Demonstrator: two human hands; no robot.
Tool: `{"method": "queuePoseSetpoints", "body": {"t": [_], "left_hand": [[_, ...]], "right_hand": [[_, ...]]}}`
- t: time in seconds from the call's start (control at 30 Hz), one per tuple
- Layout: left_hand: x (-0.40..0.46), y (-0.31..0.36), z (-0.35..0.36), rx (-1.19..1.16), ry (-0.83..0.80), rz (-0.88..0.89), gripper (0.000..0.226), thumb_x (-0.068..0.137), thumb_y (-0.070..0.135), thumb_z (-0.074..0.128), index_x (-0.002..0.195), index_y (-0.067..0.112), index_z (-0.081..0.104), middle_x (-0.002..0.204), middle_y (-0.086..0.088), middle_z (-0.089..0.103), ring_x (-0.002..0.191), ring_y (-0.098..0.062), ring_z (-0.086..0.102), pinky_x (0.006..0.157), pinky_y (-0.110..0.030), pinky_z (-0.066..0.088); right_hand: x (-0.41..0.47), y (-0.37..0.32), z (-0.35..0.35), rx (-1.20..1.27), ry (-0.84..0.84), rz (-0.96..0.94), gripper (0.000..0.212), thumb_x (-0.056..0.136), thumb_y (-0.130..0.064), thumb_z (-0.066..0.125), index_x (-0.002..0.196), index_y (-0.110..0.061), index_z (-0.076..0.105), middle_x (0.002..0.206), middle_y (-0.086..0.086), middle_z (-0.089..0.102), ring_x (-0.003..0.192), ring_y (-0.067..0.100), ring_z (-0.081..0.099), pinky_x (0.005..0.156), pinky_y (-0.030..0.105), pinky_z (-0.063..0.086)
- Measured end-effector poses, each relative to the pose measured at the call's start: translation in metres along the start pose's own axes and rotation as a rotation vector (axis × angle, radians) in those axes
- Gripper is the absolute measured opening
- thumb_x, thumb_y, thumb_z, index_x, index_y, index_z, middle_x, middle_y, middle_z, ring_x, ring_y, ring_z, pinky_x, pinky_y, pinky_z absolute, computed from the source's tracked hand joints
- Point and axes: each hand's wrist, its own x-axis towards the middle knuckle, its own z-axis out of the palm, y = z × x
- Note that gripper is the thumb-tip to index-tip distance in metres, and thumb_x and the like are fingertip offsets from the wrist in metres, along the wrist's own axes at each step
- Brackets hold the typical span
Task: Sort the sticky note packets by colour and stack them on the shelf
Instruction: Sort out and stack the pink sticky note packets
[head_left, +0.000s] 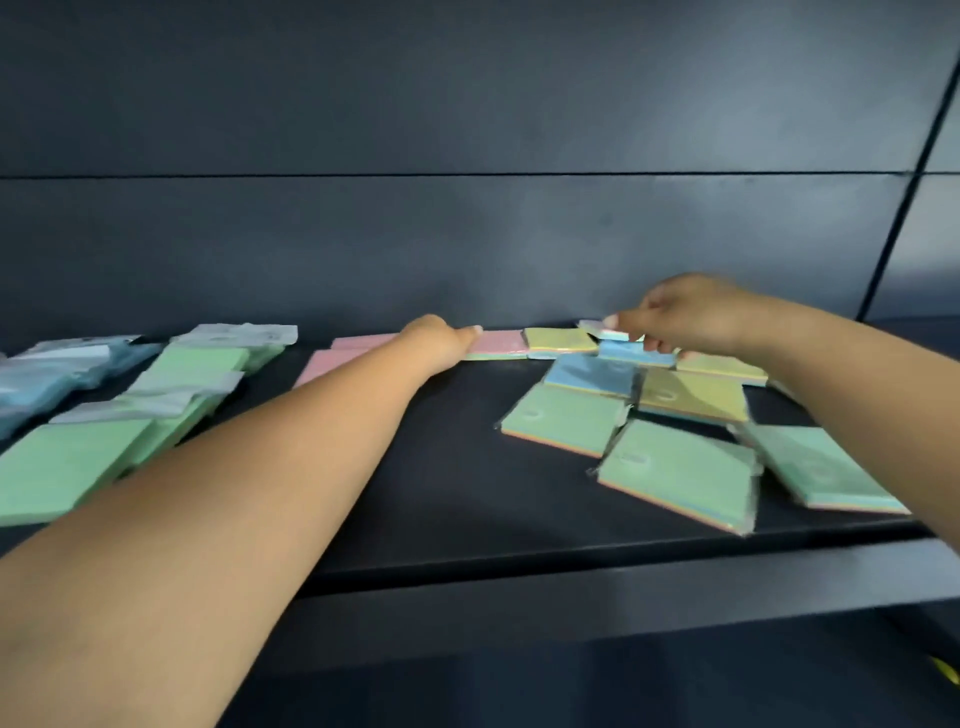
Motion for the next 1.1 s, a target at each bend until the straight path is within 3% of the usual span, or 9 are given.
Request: {"method": "queuePoseSetpoints", "body": {"t": [0.1, 0.23, 0.33, 0.47, 0.53, 0.67, 0.8, 0.93, 1.1], "left_hand": [[0.030, 0.015, 0.017, 0.038, 0.013, -0.097, 0.066, 0.095, 0.050, 0.037, 0.140, 0.001, 0.035, 0.147, -0.016, 0.036, 0.132, -0.034, 0.037, 0.105, -0.036, 0.030], [0.054, 0.025, 0.045, 0.152, 0.052, -0.241, 0.077, 0.089, 0.063, 0.035, 0.142, 0.008, 0.033, 0.151, -0.015, 0.028, 0.139, -0.034, 0.025, 0.114, -0.042, 0.021], [0.056, 0.031, 0.052, 0.173, 0.113, -0.278, 0.073, 0.090, 0.058, 0.041, 0.142, 0.008, 0.033, 0.151, -0.015, 0.027, 0.139, -0.033, 0.023, 0.111, -0.038, 0.020], [0.058, 0.025, 0.052, -0.250, 0.257, -0.196, 0.052, 0.083, 0.028, 0.066, 0.126, 0.006, 0.047, 0.129, -0.012, 0.054, 0.116, -0.028, 0.052, 0.095, -0.034, 0.040], [0.055, 0.022, 0.049, -0.518, 0.354, -0.108, 0.043, 0.080, 0.005, 0.064, 0.121, 0.010, 0.050, 0.120, -0.012, 0.059, 0.098, -0.024, 0.058, 0.091, -0.036, 0.048], [0.044, 0.024, 0.033, -0.730, 0.397, 0.051, 0.056, 0.078, -0.003, 0.066, 0.127, 0.013, 0.046, 0.109, -0.010, 0.060, 0.098, -0.024, 0.060, 0.092, -0.041, 0.050], [0.020, 0.044, 0.017, -0.966, 0.274, 0.188, 0.025, 0.084, 0.003, 0.063, 0.109, 0.007, 0.059, 0.095, -0.007, 0.067, 0.081, -0.019, 0.065, 0.081, -0.035, 0.055], [-0.012, 0.085, 0.025, -1.023, 0.065, 0.298, 0.009, 0.088, 0.006, 0.059, 0.089, 0.015, 0.061, 0.082, 0.001, 0.067, 0.067, -0.008, 0.065, 0.057, -0.021, 0.056], [-0.042, 0.134, 0.053, -0.971, -0.095, 0.366, 0.009, 0.087, 0.006, 0.059, 0.089, 0.015, 0.059, 0.086, -0.001, 0.066, 0.071, -0.012, 0.065, 0.060, -0.024, 0.057]], "right_hand": [[0.007, 0.024, -0.010, -0.124, 0.040, -0.107, 0.039, 0.089, -0.050, 0.049, 0.099, -0.015, 0.064, 0.100, 0.002, 0.060, 0.096, 0.019, 0.052, 0.078, 0.025, 0.037], [0.024, 0.057, -0.012, -0.178, 0.054, -0.212, 0.033, 0.088, -0.049, 0.051, 0.100, -0.022, 0.063, 0.105, -0.001, 0.063, 0.095, 0.016, 0.051, 0.081, 0.025, 0.038], [0.037, 0.078, -0.010, -0.212, 0.050, -0.293, 0.032, 0.088, -0.049, 0.051, 0.104, -0.024, 0.063, 0.113, -0.002, 0.063, 0.104, 0.017, 0.053, 0.083, 0.026, 0.038], [0.045, 0.091, -0.007, -0.152, 0.044, -0.337, 0.034, 0.087, -0.051, 0.050, 0.106, -0.025, 0.062, 0.115, -0.002, 0.062, 0.104, 0.017, 0.053, 0.084, 0.026, 0.039], [0.043, 0.091, -0.007, -0.143, 0.068, -0.370, 0.034, 0.087, -0.049, 0.051, 0.107, -0.024, 0.061, 0.114, -0.001, 0.061, 0.104, 0.018, 0.052, 0.086, 0.027, 0.039], [0.037, 0.092, -0.009, -0.211, 0.136, -0.408, 0.036, 0.088, -0.047, 0.051, 0.114, -0.024, 0.058, 0.117, -0.001, 0.058, 0.107, 0.017, 0.051, 0.084, 0.025, 0.036], [0.029, 0.106, -0.021, -0.248, 0.214, -0.321, 0.035, 0.089, -0.045, 0.052, 0.112, -0.021, 0.060, 0.117, -0.001, 0.061, 0.108, 0.019, 0.054, 0.090, 0.028, 0.040], [0.014, 0.140, -0.046, -0.163, 0.288, -0.147, 0.030, 0.087, -0.043, 0.056, 0.101, -0.017, 0.063, 0.107, 0.000, 0.066, 0.096, 0.017, 0.055, 0.078, 0.024, 0.035], [0.006, 0.182, -0.079, -0.170, 0.331, -0.012, 0.030, 0.088, -0.040, 0.056, 0.102, -0.014, 0.064, 0.107, 0.005, 0.067, 0.097, 0.022, 0.057, 0.078, 0.026, 0.037]]}}
